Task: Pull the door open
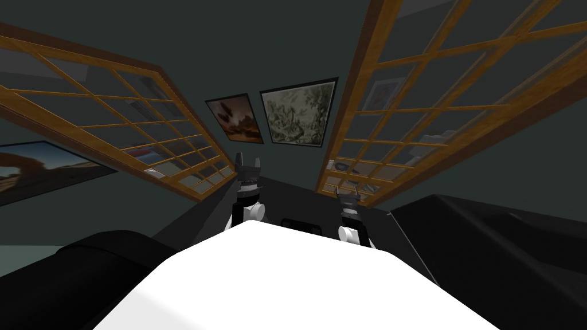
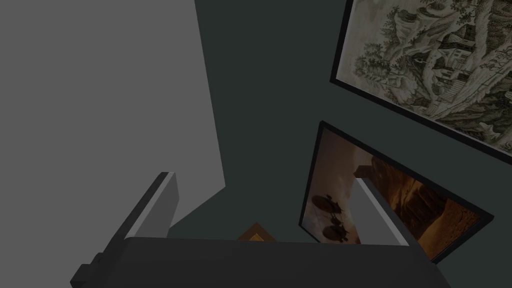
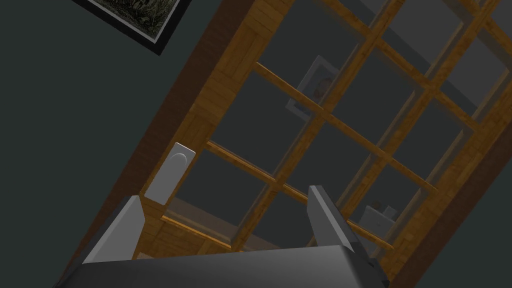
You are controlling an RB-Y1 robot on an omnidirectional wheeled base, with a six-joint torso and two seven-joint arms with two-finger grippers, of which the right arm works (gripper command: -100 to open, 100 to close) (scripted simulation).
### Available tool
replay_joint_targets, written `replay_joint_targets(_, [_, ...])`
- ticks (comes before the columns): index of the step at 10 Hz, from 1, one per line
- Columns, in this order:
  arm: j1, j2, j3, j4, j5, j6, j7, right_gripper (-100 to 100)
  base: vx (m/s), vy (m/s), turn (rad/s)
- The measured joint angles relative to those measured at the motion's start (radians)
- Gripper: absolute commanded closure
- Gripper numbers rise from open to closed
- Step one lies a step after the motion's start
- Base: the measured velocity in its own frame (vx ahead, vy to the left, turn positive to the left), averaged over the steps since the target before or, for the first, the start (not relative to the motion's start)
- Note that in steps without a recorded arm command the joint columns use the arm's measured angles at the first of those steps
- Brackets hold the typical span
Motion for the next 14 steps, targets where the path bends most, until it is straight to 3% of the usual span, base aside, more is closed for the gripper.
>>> replay_joint_targets(14, [-0.069, -0.051, 0.048, 0.278, -0.111, -0.102, -0.321, -100, 0.099, 0.001, 0.024])
